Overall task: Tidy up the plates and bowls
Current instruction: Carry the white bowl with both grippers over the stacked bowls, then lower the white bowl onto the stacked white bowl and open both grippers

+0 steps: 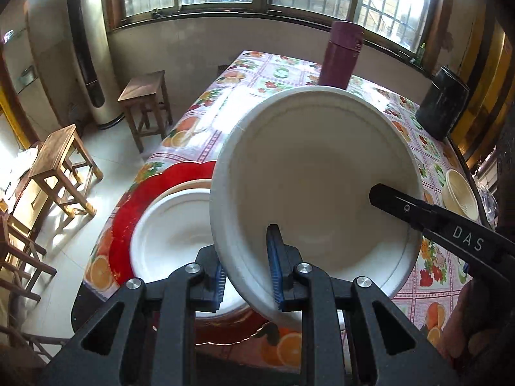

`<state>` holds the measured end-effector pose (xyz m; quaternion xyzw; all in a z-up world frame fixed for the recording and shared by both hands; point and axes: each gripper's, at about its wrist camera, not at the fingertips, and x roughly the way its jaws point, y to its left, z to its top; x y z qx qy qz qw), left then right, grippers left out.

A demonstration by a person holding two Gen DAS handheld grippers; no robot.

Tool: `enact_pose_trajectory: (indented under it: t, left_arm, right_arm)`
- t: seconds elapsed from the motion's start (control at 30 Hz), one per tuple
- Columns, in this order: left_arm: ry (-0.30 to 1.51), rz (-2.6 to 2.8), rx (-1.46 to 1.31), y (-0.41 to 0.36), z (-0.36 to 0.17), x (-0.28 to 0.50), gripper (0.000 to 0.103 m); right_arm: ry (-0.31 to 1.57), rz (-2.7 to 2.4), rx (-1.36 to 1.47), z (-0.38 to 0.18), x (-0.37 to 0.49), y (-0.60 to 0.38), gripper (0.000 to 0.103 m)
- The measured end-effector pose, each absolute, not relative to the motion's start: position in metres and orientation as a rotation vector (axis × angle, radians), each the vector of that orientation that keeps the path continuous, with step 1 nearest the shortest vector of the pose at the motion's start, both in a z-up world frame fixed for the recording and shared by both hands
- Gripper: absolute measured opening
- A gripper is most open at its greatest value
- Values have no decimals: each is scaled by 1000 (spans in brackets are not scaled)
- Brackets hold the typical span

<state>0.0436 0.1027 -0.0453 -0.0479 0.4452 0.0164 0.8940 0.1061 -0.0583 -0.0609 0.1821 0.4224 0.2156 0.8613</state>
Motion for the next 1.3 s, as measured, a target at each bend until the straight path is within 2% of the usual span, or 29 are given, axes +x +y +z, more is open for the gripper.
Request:
enact_pose_trajectory:
  t: [0.37, 0.97, 1.03, 1.1, 1.23, 1.3]
  left_arm:
    - [956, 162, -150, 167, -76, 33, 20]
    - [846, 313, 15, 165, -75, 18, 21]
    - [811, 344, 40, 166, -71, 13, 25]
    - [778, 365, 48, 166, -65, 8, 30]
    - [706, 397, 80, 162, -51, -2, 32]
    - [679, 396, 89, 158, -43, -7, 36]
  right_arm:
    - [918, 524, 260, -78, 99, 28, 7]
    - [840, 465, 164, -92, 91, 37, 13]
    - [800, 444, 149, -86, 86, 34, 20]
    - [766, 436, 154, -81, 84, 28, 32]
    - [728, 420, 178, -75, 83, 15, 33]
    - [721, 412, 192, -74, 84, 8, 33]
